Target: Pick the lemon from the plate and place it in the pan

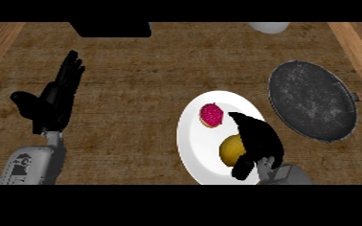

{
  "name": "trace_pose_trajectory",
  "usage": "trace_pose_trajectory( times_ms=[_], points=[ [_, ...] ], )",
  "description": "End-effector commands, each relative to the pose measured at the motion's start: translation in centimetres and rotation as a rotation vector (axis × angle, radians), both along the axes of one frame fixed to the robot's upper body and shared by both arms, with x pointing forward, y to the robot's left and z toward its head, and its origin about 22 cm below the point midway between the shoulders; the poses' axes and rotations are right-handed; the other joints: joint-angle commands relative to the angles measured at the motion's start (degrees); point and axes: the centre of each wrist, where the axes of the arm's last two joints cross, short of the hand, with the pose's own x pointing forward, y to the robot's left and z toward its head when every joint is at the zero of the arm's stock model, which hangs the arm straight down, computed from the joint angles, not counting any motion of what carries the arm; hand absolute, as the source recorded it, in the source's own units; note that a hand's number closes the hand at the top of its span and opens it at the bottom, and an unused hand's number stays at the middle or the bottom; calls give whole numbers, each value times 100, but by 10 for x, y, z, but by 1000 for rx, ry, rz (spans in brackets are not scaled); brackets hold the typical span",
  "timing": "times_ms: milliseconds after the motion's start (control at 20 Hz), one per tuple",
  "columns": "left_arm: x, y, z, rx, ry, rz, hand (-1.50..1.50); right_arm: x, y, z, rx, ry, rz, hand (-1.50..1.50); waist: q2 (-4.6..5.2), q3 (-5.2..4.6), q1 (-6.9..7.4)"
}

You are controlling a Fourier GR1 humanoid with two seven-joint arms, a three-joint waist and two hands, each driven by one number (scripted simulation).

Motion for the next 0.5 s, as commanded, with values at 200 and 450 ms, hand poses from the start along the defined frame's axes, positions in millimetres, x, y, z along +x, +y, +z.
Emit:
trace_pose_trajectory(
  times_ms=[200,450],
  points=[
    [-3,-1,-6,-6,-7,3,0,2,23,-9,2,-37,134,150,0,1,4],
    [7,-4,0,7,-14,-8,0,7,21,-13,-19,-13,123,150,0,1,0]
  ],
)
